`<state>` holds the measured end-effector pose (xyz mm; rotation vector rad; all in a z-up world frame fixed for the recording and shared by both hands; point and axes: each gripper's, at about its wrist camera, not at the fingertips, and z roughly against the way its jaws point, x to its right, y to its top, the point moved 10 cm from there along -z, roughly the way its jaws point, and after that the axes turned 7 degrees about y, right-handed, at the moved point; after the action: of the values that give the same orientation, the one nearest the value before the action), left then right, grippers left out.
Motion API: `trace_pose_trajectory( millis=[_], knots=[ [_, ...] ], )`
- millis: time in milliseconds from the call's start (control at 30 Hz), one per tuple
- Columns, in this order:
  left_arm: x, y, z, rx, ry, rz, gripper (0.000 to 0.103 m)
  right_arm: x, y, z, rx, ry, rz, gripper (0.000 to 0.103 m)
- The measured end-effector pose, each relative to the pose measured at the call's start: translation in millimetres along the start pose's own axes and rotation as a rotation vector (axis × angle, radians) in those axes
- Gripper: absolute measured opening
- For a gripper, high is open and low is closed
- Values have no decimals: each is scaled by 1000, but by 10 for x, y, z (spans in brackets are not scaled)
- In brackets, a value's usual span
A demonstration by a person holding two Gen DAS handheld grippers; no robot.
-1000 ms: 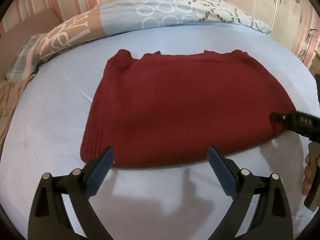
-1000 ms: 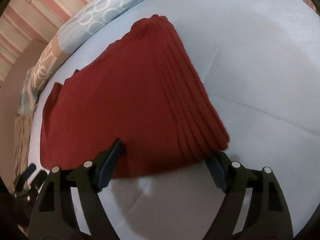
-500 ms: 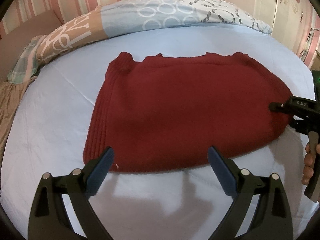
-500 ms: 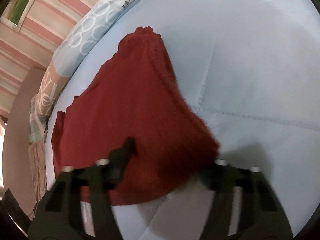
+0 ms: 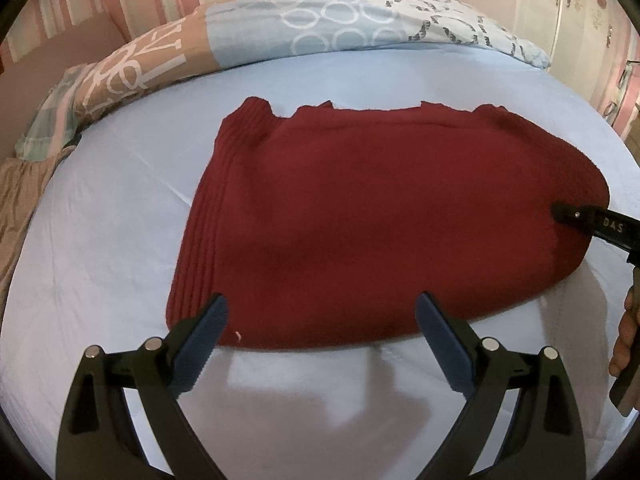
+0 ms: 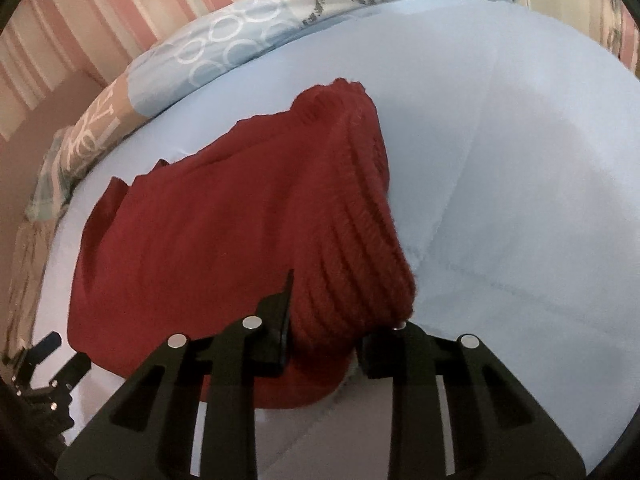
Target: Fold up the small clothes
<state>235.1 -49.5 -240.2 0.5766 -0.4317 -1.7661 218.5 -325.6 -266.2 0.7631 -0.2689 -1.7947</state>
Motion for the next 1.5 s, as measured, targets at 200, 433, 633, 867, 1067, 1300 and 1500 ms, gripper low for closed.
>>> trace_pose_trajectory(
  millis=[200,433,633,867,1067,1300,1500],
  knots=[
    [-9,-6,-26,-9,-3,9,95,48,-41,-34,-14,-8,-11,25],
    [139,83,-158,-14,0,6,95,24,-34,-22,-3,-1,-10,25],
    [477,203,-398,-34,-31,-20,95,4,-27,-4,8,1,2,25],
    [586,201,-544,-40,-18,-49,95,-42,-3,21,20,-8,19,25],
    [436,227,-516,-25,-29,29,95,-138,8,97,51,-14,39,25],
    [438,208,-553,-17,-33,8,95,-382,143,295,122,-13,104,25],
    [428,203,-571,-25,-47,17,95,-708,285,472,174,25,177,24]
  ],
)
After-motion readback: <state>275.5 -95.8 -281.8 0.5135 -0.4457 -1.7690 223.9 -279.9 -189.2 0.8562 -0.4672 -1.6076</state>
